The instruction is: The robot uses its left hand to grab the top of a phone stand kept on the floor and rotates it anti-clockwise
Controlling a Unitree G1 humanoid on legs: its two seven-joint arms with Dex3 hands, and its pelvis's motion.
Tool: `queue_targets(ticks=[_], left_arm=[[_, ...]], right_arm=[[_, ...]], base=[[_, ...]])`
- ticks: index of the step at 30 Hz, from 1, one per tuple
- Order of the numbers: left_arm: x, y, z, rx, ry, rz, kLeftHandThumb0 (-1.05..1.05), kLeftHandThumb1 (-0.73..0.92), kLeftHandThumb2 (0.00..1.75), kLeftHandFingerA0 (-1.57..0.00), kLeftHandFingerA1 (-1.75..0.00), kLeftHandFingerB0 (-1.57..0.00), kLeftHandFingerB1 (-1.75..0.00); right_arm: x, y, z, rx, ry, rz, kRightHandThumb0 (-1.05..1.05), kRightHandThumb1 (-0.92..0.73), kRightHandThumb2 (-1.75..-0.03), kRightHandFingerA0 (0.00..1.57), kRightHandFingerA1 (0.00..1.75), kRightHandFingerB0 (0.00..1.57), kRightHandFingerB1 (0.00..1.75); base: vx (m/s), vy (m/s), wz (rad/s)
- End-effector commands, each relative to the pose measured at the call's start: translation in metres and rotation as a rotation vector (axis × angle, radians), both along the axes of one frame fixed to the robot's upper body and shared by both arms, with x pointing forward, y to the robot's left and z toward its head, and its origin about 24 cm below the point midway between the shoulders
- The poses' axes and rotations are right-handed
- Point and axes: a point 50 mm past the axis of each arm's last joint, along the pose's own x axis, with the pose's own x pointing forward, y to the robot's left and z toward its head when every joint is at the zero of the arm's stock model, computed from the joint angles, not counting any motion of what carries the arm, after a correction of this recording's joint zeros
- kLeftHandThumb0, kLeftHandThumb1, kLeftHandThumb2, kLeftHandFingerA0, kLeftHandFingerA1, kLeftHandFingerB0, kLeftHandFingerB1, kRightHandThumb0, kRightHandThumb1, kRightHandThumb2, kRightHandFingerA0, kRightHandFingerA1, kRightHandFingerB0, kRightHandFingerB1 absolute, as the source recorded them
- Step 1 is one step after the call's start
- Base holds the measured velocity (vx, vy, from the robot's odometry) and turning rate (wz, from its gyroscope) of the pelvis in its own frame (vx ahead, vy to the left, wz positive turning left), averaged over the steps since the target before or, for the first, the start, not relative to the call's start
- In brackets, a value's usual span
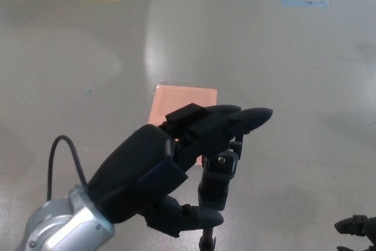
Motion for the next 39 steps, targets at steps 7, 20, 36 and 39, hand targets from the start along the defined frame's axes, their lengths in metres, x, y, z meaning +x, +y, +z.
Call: queue_targets(ticks=[7,20,36,39], left_arm=[[0.012,-0.006,-0.011,0.063,0.038,0.034,-0.21,0.39,0.88,0.0,-0.49,-0.01,-0.49],[0.013,-0.01,-0.012,0.083,0.036,0.042,-0.21,0.37,0.87,0.0,-0.49,0.0,-0.47],[0.023,-0.008,-0.012,0.106,0.019,0.073,-0.35,0.45,0.58,-0.13,-0.34,-0.13,-0.32],[0.026,-0.008,-0.012,0.126,0.008,0.089,-0.34,0.45,0.59,-0.13,-0.35,-0.12,-0.32]], right_arm=[[0.003,-0.006,0.005,-0.024,0.011,0.012,-0.43,-0.71,-0.78,0.39,0.48,0.15,0.36],[0.004,-0.006,0.006,-0.012,0.01,0.004,-0.44,-0.71,-0.79,0.38,0.48,0.14,0.36],[0.006,-0.006,0.008,-0.018,0.002,0.003,-0.29,-0.61,-1.0,0.36,0.58,0.05,0.44],[0.007,-0.006,0.008,-0.016,-0.003,0.006,-0.29,-0.61,-1.0,0.38,0.59,0.05,0.44]], base=[[0.0,0.0,0.0],[0.0,0.0,0.0],[0.0,0.0,0.0],[0.0,0.0,0.0]])
